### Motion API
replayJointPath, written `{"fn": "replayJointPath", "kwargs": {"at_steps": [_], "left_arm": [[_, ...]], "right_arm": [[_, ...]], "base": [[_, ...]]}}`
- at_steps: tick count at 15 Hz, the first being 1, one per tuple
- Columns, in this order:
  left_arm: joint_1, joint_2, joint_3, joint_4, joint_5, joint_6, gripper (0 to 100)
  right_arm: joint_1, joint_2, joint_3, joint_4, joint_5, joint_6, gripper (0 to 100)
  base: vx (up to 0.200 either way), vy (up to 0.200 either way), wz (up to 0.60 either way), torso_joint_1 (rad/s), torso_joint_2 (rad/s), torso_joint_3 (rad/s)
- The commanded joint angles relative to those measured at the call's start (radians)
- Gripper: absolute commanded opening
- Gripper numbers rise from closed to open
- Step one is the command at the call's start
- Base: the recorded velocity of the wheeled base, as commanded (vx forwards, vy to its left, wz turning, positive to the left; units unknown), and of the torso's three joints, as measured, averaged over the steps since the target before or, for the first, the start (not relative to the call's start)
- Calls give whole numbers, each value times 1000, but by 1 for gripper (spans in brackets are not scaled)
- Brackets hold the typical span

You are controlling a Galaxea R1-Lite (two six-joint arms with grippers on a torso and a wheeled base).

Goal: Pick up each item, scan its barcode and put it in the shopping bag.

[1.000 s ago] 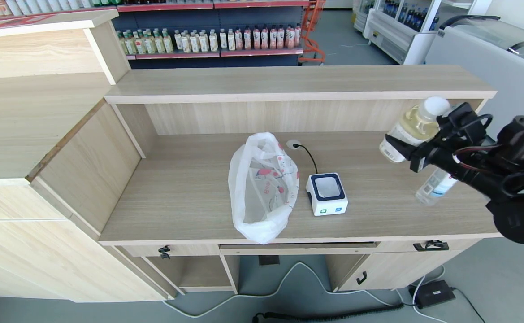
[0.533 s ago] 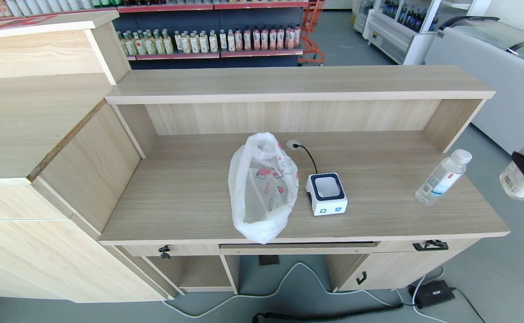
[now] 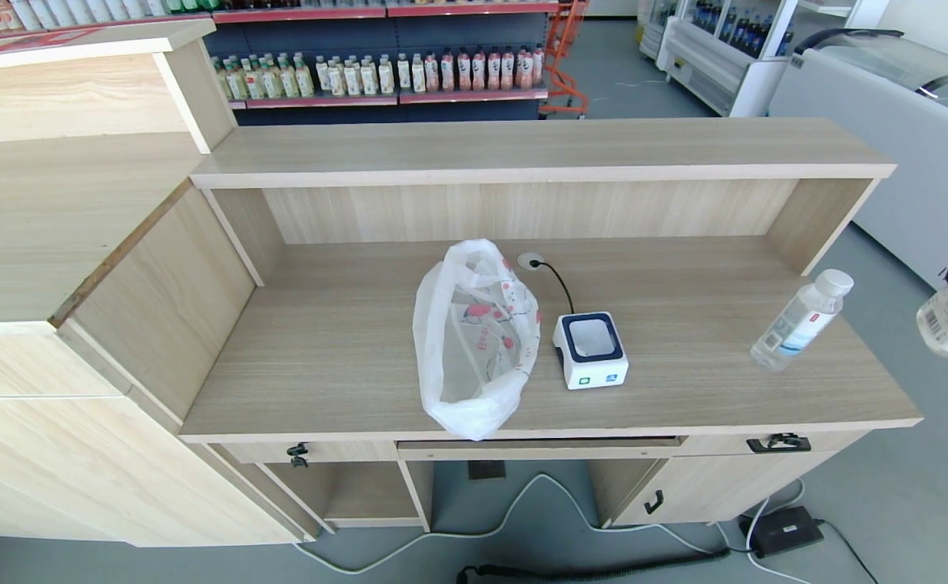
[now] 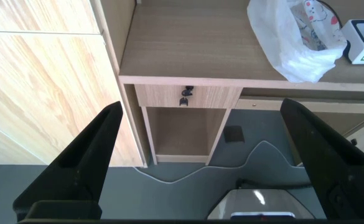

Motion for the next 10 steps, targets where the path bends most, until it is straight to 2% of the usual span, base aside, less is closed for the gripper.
{"fn": "replayJointPath", "kwargs": {"at_steps": [1,3,6,10], "left_arm": [[0,0,-1,0,0,0,100],[0,0,0,0,0,0,100],[0,0,0,0,0,0,100],[0,0,0,0,0,0,100]], "right_arm": [[79,16,12,-41,10,122,0],[123,25,20,-67,8,165,0],[134,67,12,-68,8,203,0],[185,83,9,-68,5,203,0]], "base": [[0,0,0,0,0,0],[0,0,0,0,0,0],[0,0,0,0,0,0],[0,0,0,0,0,0]]}}
